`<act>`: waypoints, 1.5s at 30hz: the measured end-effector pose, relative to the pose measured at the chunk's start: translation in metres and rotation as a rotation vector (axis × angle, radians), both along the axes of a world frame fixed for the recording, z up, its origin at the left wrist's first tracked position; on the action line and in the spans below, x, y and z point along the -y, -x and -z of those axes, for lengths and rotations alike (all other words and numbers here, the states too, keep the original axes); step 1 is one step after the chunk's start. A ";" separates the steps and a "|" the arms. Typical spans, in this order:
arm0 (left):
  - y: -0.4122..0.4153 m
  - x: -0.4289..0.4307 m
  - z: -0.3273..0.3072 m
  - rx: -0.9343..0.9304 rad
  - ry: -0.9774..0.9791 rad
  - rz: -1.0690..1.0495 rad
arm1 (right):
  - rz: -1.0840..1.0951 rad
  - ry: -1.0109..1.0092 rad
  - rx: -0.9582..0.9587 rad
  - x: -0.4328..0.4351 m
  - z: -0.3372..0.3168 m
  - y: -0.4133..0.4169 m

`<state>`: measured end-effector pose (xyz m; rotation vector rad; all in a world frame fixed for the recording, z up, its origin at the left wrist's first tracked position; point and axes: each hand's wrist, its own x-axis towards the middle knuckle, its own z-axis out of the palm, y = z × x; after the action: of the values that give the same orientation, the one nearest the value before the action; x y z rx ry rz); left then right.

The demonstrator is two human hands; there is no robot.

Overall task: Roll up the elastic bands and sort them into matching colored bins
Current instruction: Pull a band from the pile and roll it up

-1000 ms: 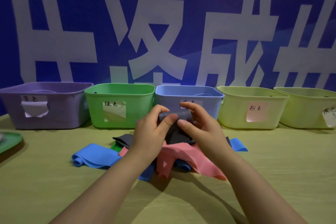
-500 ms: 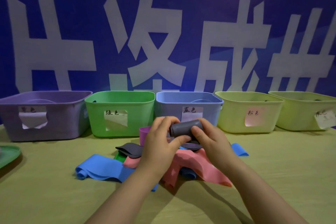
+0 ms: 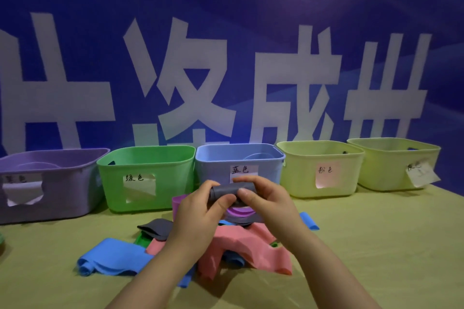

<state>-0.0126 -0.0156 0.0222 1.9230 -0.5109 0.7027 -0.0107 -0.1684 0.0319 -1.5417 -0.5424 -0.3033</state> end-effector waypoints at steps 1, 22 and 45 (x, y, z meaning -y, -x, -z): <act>0.002 0.004 -0.005 0.013 -0.001 0.007 | 0.001 0.003 0.009 0.005 -0.002 -0.001; -0.077 0.267 -0.052 0.054 -0.387 0.157 | 0.337 0.410 0.073 0.286 -0.040 -0.032; -0.251 0.489 -0.056 0.064 -0.761 -0.131 | 0.890 0.874 -0.009 0.469 -0.044 -0.199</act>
<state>0.2380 -0.5042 0.0785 2.6655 -0.7736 0.7124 0.1887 -0.6376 0.0762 -2.5919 0.1046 -0.8027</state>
